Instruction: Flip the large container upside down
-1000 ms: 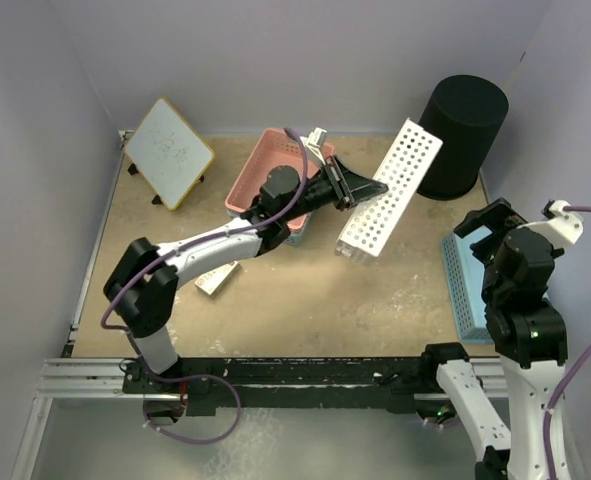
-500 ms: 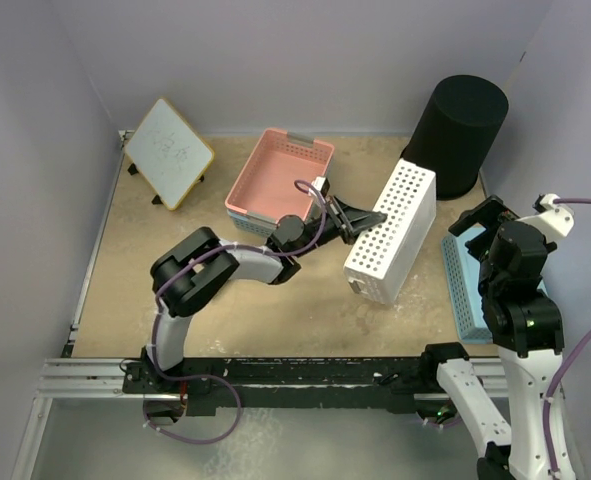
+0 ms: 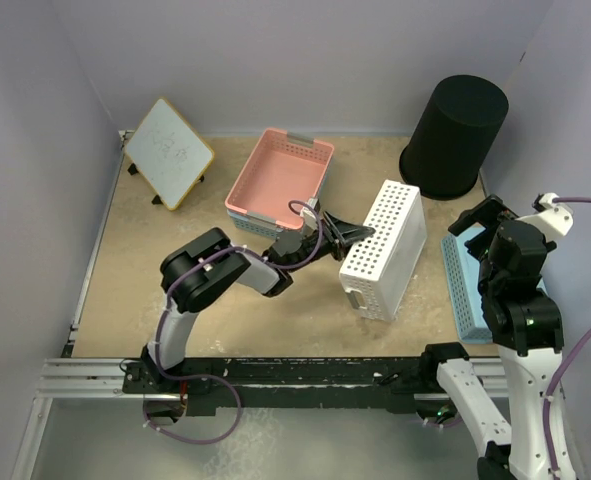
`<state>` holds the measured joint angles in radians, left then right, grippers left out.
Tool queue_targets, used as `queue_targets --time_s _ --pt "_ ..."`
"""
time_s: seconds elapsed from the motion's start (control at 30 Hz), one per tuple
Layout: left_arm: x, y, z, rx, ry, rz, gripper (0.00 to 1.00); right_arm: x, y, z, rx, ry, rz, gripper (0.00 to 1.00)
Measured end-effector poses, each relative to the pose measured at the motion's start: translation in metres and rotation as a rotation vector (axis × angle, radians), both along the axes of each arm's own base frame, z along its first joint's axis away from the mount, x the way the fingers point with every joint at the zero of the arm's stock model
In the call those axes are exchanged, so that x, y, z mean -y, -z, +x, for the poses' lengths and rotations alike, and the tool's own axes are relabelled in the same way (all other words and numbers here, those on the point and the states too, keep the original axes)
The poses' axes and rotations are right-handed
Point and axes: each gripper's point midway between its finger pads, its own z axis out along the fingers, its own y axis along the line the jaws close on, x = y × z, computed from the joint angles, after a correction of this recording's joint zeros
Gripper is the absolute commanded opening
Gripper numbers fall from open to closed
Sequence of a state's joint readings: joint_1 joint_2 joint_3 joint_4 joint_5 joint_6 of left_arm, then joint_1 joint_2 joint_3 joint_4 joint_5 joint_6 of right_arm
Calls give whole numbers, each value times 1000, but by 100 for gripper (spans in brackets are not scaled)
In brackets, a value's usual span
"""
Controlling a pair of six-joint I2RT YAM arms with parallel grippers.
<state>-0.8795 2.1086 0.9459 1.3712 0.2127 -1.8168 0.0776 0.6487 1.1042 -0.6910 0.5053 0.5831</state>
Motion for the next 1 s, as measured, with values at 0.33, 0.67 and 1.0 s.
queue_targets --time_s 0.33,0.67,1.0 --pt "-12 10 6 120 -94 401 50 -1 4 5 -22 -6 -3 100" --pt "-56 30 25 229 -226 865 51 -7 21 15 -69 -34 5 100" --pt "-101 74 21 266 -208 1212 51 -12 28 23 -102 -64 8 100"
